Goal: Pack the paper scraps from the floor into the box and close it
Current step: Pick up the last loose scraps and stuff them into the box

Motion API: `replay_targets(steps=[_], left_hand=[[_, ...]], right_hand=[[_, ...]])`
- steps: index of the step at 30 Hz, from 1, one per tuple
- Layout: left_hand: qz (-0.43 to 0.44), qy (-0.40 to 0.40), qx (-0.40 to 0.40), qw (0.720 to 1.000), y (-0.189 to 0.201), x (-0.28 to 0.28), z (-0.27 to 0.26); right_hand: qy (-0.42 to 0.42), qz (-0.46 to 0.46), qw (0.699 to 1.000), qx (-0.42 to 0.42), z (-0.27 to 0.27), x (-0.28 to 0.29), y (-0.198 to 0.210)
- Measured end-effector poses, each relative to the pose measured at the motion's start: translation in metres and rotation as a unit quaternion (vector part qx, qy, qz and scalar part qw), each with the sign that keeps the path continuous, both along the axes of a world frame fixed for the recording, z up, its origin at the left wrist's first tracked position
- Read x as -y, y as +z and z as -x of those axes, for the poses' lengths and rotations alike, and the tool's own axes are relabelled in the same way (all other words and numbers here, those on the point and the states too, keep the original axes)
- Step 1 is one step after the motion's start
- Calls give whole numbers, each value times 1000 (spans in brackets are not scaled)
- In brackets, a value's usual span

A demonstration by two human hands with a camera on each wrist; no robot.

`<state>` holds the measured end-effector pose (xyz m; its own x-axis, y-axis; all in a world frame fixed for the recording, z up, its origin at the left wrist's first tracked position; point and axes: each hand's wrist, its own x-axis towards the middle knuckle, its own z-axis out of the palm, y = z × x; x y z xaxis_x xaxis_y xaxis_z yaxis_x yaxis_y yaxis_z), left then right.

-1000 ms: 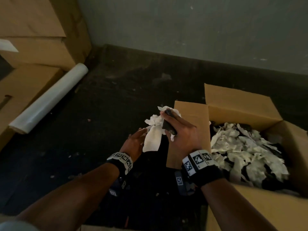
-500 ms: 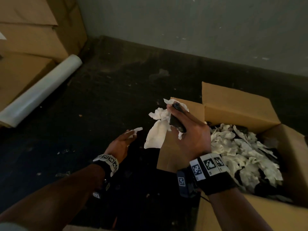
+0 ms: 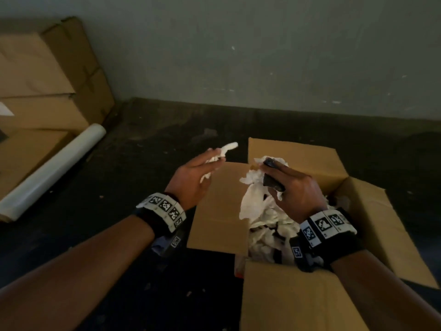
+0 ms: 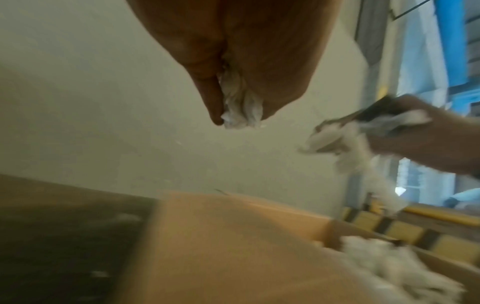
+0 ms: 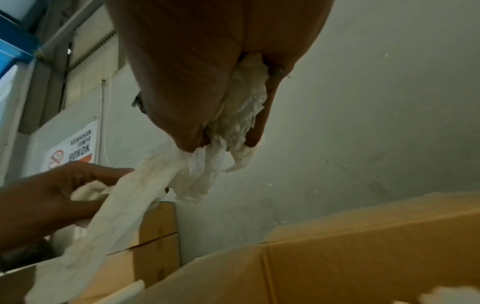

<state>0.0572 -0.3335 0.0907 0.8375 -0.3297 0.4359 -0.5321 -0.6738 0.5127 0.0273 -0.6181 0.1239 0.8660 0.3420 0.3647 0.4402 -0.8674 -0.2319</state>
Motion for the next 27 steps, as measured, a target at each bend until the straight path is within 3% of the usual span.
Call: replay_targets(steps=[4, 8, 10, 13, 17, 20, 24, 27], left_hand=[[-19, -73, -23, 997, -5, 81, 9], [-29, -105, -76, 991, -22, 150, 14], [-89, -104, -159, 978, -31, 172, 12], [-235, -78, -257, 934, -36, 189, 5], [-308, -78, -282, 905, -25, 205, -2], [-345, -81, -298, 886, -30, 218, -11], [-395, -86, -351, 844, -53, 236, -28], [-419, -95, -369, 824, -83, 247, -40]], right_hand=[[-75, 18, 995, -60, 12, 62, 0], [-127, 51, 972, -190, 10, 113, -18], [-105, 96, 951, -274, 6, 129, -31], [-95, 117, 916, -372, -2, 144, -39], [-91, 106, 909, -392, -12, 155, -39], [-94, 139, 888, -427, -25, 157, -40], [-87, 219, 850, -470, -41, 157, -52], [-83, 246, 850, -459, -53, 155, -72]])
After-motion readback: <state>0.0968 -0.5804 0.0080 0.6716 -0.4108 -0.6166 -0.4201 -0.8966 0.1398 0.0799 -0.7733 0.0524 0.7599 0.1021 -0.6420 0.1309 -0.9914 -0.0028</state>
